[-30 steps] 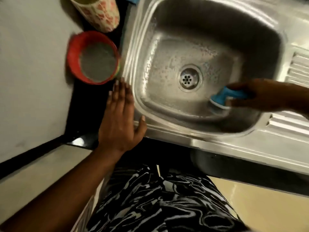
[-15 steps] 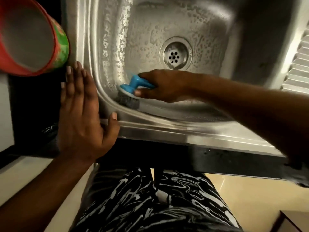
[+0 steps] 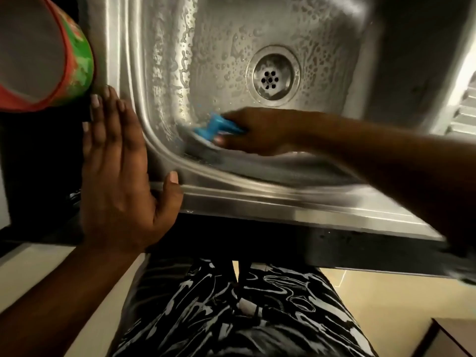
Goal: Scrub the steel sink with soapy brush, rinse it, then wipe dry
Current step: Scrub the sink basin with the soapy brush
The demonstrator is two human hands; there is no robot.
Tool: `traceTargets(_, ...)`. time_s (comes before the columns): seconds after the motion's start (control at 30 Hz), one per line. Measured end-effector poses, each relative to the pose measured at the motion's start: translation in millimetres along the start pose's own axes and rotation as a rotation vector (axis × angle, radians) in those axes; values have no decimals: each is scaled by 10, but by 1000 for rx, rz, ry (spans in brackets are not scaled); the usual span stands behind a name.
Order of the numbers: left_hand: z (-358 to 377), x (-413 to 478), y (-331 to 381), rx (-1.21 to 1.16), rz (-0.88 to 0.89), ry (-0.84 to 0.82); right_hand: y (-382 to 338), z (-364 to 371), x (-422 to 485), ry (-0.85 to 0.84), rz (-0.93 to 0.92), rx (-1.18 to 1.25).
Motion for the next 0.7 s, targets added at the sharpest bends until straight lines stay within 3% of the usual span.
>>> traceTargets(0.1, 11, 0, -3, 6, 2, 0, -359, 35, 224, 28, -75, -23)
traceTargets(0.23, 16, 8, -13, 1, 9, -11, 730, -85, -624, -205, 233, -255)
traceTargets(0.3, 16, 8, -16, -7, 8, -11, 1178, -241, -1049, -244, 389, -458)
traceTargets(0.33, 18, 10, -15, -11, 7, -14, 1346, -314, -1076, -240, 420, -552)
traceTargets(0.4, 22, 6, -5, -10, 6, -22, 1283, -293, -883, -274, 424, -508)
traceTargets(0.47, 10, 4, 6, -9, 11, -18, 1027, -133, -539, -209, 257, -319)
traceTargets(0.57, 4, 4, 0, -9, 5, -17, 285, 23, -618, -54, -113, 324)
traceTargets(0.6, 6, 5, -3, -9, 3, -19, 59, 202, -563, -191, -141, 565)
traceTargets(0.63, 9, 6, -4, -7, 3, -19, -100, 209, -474, -150, -249, 563)
traceTargets(0.67, 15, 7, -1, -5, 3, -21, -67, 218, -427, -40, -330, 266)
traceTargets(0.7, 17, 6, -3, -1, 4, -23, -60, 281, -336, -87, -467, -4)
Point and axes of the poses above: each hand's wrist, its own x-axis towards the middle knuckle, its own z-axis out of the palm, y = z × x, the point moved 8 cm from there along x, towards the middle knuckle, and after that the axes turned 4 degrees about y, right-handed, at the moved point
